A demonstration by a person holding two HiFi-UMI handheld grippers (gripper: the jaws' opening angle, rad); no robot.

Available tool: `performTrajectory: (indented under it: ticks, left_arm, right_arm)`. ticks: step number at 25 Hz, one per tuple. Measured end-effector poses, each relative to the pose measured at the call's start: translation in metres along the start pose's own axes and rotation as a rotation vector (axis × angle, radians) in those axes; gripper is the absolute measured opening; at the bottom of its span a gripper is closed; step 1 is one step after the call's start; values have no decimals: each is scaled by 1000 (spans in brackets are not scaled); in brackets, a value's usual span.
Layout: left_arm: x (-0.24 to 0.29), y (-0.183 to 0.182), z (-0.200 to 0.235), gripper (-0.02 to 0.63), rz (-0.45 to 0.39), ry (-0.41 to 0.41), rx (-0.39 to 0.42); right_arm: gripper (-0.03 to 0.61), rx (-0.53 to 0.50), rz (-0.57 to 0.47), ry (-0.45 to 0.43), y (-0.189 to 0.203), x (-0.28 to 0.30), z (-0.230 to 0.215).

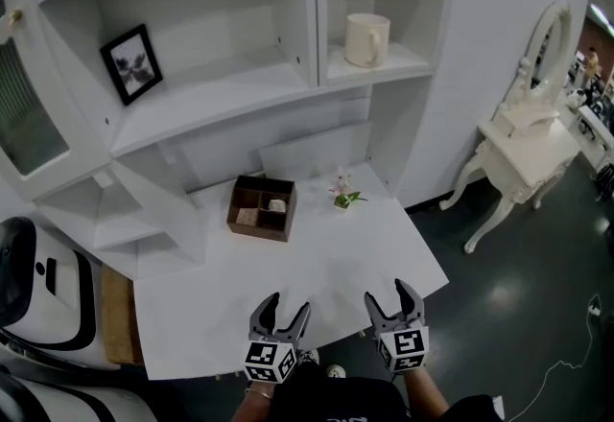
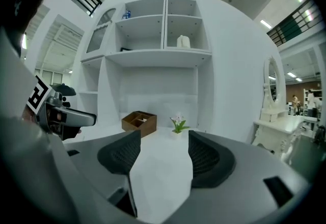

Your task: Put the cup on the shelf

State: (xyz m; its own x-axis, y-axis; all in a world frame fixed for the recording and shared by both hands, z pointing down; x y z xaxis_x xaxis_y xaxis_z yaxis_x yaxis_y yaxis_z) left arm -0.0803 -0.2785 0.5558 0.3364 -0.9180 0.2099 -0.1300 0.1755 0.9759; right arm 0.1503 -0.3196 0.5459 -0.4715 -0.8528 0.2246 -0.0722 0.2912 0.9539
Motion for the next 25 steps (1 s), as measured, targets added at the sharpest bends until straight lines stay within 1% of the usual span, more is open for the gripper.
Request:
performTrajectory:
  ticks: [5,7,9,10,12,13,15,16,17,22,25]
  left_arm:
    - [2,-6,-2,287,-9,2,12]
    - [3,-8,-3,279,-10,16,7]
    - [4,-8,-8,240,-12,40,6]
    - [4,-8,-10,222,-12,50,9]
    - [4,-7,-13,175,-14,63,15]
    - [4,-7,-14,139,-17,67,18]
    - [3,-7,-15,57,-24,76,19]
    - [3,-8,-16,22,-28,84,20]
    - [3,-8,-17,5,-32,93,21]
    - [4,-14,-17,3,-58,119,18]
    - [5,-14,-16,3,-70,133,8]
  right_arm:
    - [293,-11,-3,-6,-4,0,0]
    - [260,-30,-6,-3,-6,0,2]
    - [160,-55,-3,6,-7,0,4]
    - [128,-60,-2,7,-6,1,5]
    - [84,-63,-5,-1,-6,1,9]
    - [55,-64,-8,-10,-6,1,12]
    - [18,-61,-11,-33,-6,3,16]
    - [11,-58,-10,-45,-6,3,18]
    - [11,-56,-11,-55,-7,4,20]
    - [9,-48,-14,-67,-6,8,27]
    - [9,-72,-11,-58,-8,10,29]
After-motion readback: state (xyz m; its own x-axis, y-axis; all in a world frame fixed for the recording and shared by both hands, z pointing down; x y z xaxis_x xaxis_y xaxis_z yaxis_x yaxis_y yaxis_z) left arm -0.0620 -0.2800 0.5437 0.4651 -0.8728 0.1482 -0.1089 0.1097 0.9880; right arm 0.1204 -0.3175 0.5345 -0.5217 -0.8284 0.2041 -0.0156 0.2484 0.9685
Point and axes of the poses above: the fingertips, and each gripper's own axes: x forward along the fingers, z to its left, y out of its underside, the point moved 5 cm from there along -x, backward along the fingers, and after that the axes turned 14 degrees about x, right-handed, at the moved point
